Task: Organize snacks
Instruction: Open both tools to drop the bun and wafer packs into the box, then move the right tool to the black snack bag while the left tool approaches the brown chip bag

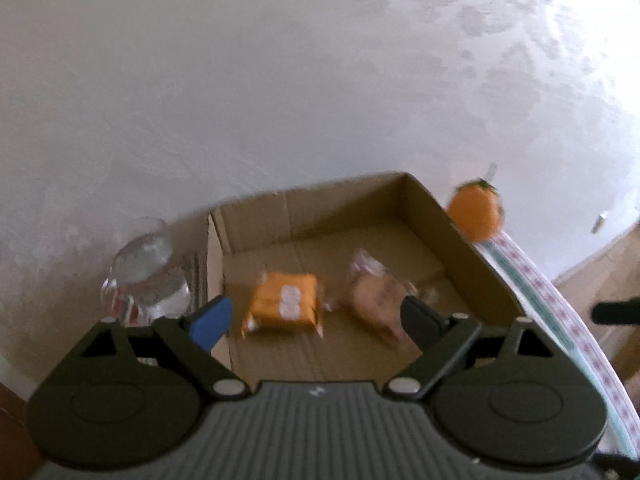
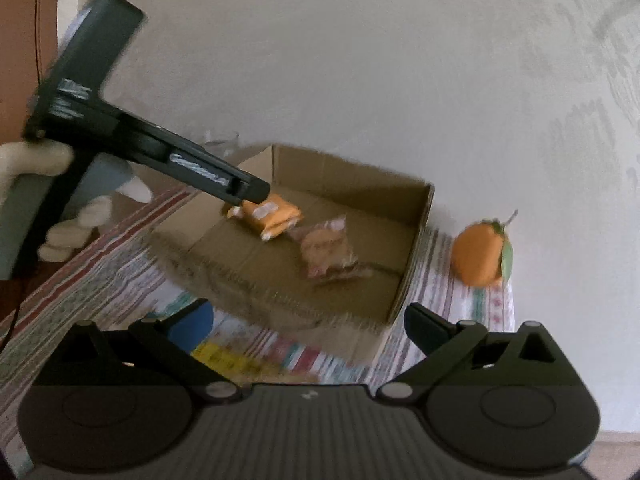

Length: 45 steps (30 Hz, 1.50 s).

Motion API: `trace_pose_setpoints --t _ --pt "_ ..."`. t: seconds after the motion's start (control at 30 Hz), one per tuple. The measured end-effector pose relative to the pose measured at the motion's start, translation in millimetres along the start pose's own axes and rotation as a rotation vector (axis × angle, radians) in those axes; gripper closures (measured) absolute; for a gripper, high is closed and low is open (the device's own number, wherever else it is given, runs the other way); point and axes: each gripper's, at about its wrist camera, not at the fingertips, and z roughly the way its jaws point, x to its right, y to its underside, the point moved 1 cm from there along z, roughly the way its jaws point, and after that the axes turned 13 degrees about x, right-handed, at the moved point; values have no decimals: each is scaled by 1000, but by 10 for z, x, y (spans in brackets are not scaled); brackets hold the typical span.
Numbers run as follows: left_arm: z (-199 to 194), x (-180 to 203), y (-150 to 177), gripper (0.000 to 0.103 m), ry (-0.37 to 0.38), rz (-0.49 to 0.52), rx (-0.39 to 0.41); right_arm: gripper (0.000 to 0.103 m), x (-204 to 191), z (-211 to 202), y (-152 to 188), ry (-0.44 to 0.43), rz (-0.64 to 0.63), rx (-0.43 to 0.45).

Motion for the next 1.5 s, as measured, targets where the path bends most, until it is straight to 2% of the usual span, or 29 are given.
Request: trace_pose_setpoints --t 0.17,0.3,0.57,0.73,0.93,1.03,1.23,1.33,1.5 --pt "-470 115 296 10 51 9 4 0 -161 -239 250 -13 14 -1" --pt "-833 185 615 10 103 -26 -5 0 -246 -404 472 -15 17 -6" --pt "-1278 325 1291 10 85 -5 -47 0 -328 -620 958 2 22 -78" --pt "-1471 436 1571 10 117 56 -69 0 -373 -714 1142 5 -1 -103" --pt "-1521 550 1674 10 165 119 -67 0 -410 -733 1165 -31 -10 -105" --pt "-1514 569 1625 11 175 157 -37 0 -390 -728 1149 -32 -1 -99" --pt "-1229 423 1485 13 164 215 -23 0 -329 -684 1170 -21 16 -108" --pt "-1055 364 1416 14 210 187 -36 0 -293 -658 1177 -17 32 -113" --pt "-786 523 1302 17 345 186 -51 0 -254 -608 1167 -11 47 -112"
